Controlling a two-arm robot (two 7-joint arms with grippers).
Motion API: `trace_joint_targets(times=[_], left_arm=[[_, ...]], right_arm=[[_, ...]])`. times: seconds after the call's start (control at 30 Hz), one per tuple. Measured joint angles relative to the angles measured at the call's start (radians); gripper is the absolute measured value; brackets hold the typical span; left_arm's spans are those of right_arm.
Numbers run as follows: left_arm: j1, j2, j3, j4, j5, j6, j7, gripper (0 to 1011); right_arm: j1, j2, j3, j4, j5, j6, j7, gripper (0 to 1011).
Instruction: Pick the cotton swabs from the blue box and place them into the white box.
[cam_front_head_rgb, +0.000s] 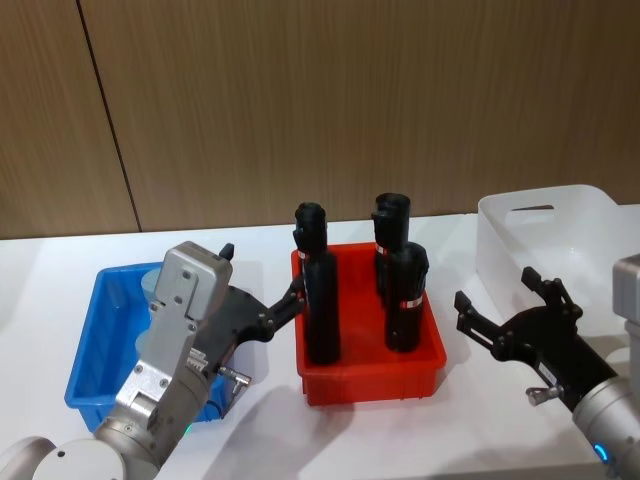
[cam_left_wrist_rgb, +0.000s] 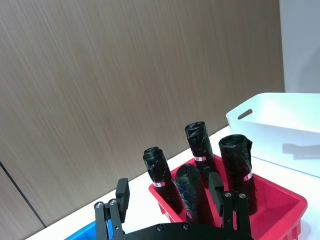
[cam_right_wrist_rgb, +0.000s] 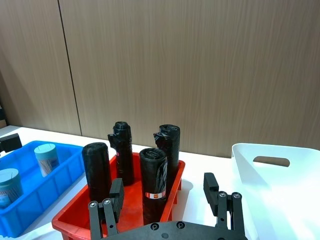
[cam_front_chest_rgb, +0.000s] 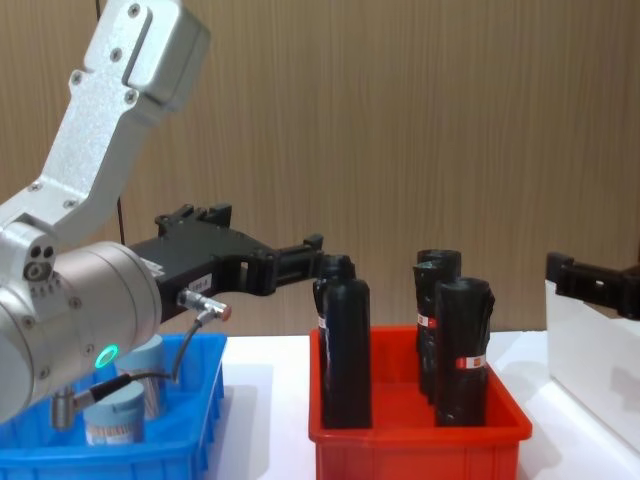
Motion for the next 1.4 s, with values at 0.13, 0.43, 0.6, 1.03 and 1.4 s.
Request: trace_joint_targets(times=[0.13, 0.43, 0.6, 1.03, 1.4], left_arm=[[0.000, 0.000, 0.000, 0.000, 0.000, 0.000, 0.000, 1003], [0.000, 0.000, 0.000, 0.000, 0.000, 0.000, 0.000, 1003], [0.000, 0.000, 0.000, 0.000, 0.000, 0.000, 0.000, 1003], [0.000, 0.000, 0.000, 0.000, 0.000, 0.000, 0.000, 1003], [0.000, 0.000, 0.000, 0.000, 0.000, 0.000, 0.000, 1003]], right_arm=[[0.000, 0.000, 0.000, 0.000, 0.000, 0.000, 0.000, 1002], [0.000, 0.000, 0.000, 0.000, 0.000, 0.000, 0.000, 1002], [0.000, 0.000, 0.000, 0.000, 0.000, 0.000, 0.000, 1002], [0.000, 0.000, 0.000, 0.000, 0.000, 0.000, 0.000, 1002], [0.000, 0.000, 0.000, 0.000, 0.000, 0.000, 0.000, 1002]])
